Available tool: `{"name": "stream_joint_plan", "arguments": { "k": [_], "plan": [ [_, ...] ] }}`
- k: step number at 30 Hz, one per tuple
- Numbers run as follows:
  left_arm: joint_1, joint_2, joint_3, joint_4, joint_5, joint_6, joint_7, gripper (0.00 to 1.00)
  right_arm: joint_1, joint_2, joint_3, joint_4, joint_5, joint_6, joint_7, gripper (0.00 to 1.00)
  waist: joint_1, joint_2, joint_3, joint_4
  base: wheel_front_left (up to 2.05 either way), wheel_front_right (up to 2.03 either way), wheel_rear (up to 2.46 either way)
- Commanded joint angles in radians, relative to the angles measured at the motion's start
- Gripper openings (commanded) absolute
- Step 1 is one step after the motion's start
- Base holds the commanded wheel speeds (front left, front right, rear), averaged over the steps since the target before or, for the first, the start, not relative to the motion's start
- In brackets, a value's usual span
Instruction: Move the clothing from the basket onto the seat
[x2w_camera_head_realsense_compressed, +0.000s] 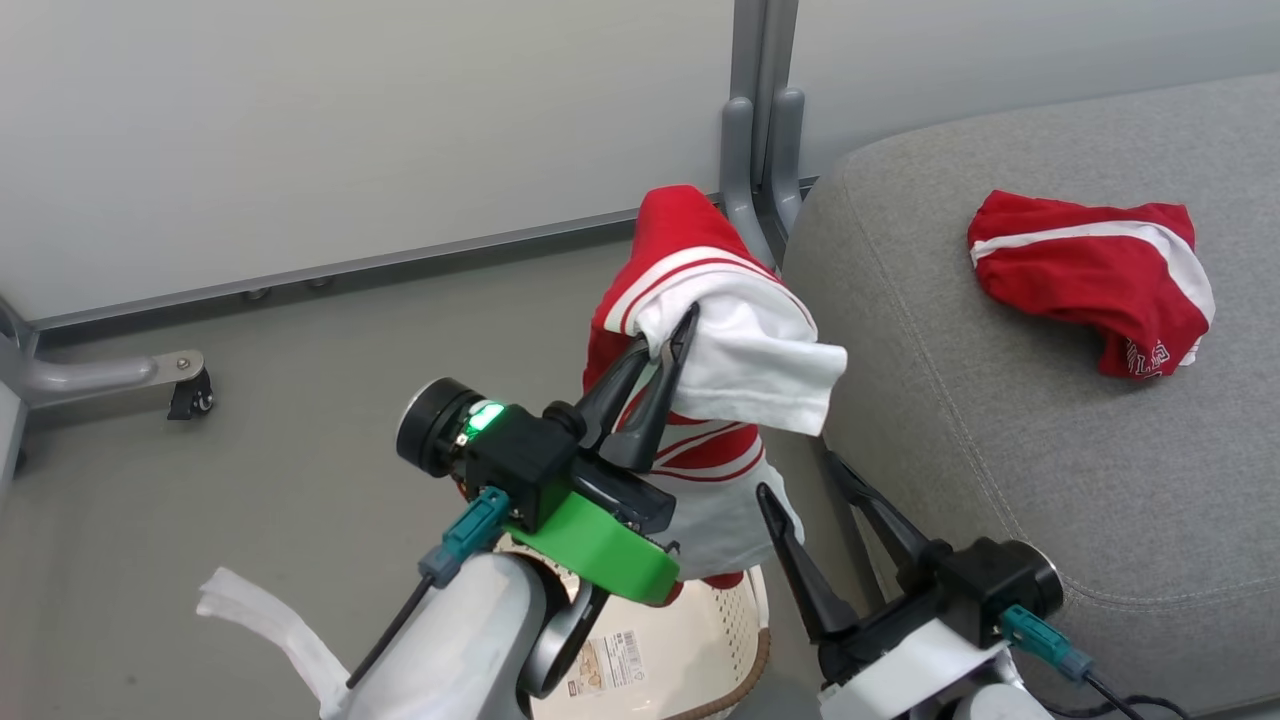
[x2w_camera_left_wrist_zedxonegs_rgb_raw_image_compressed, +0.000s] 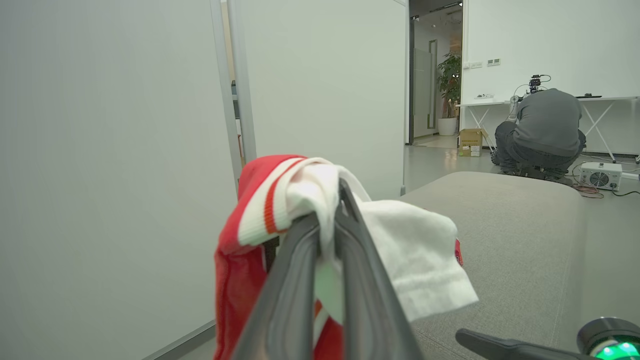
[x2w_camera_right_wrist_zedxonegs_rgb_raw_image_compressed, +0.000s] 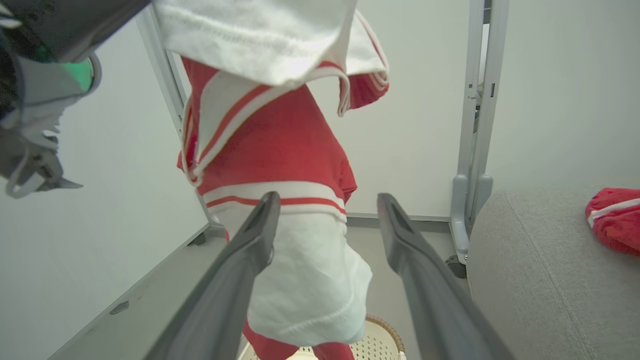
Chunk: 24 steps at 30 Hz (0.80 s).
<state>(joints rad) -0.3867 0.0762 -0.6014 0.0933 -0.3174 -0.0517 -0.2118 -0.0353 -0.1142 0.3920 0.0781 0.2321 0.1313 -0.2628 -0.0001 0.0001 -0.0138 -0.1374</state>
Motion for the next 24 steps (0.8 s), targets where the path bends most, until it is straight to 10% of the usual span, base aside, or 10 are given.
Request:
{"name": "stream_joint_plan", "arguments": {
  "k": [1, 20, 21, 22, 24],
  "plan": [
    [-0.021, -0.005, -0.008, -0.013, -0.002, -0.001, 0.004, 0.00, -0.025, -0.006, 0.014, 0.010, -0.004, -0.001, -0.003, 1.00, 0.0001, -0.0001, 0.001, -0.002, 0.00, 0.00, 0.00],
    [-0.072, -0.022, -0.132, -0.067, -0.030, 0.014, 0.027, 0.00, -0.140, 0.029, 0.044, 0.219, -0.064, -0.001, -0.003, 1.00, 0.0001, -0.0001, 0.005, -0.011, 0.00, 0.00, 0.00],
    [-0.072, -0.022, -0.133, -0.066, -0.032, 0.015, 0.026, 0.00, -0.143, 0.029, 0.050, 0.223, -0.063, -0.001, -0.003, 0.70, 0.0001, -0.0001, 0.005, -0.011, 0.00, 0.00, 0.00],
    [-0.071, -0.022, -0.133, -0.062, -0.033, 0.016, 0.025, 0.00, -0.146, 0.029, 0.054, 0.221, -0.057, -0.001, -0.003, 0.00, 0.0001, -0.0001, 0.004, -0.010, 0.00, 0.00, 0.00],
    [-0.070, -0.021, -0.132, -0.050, -0.034, 0.017, 0.022, 0.00, -0.145, 0.022, 0.080, 0.230, -0.046, -0.001, -0.003, 0.00, 0.0001, -0.0001, 0.004, -0.010, 0.00, 0.00, 0.00]
  ]
}}
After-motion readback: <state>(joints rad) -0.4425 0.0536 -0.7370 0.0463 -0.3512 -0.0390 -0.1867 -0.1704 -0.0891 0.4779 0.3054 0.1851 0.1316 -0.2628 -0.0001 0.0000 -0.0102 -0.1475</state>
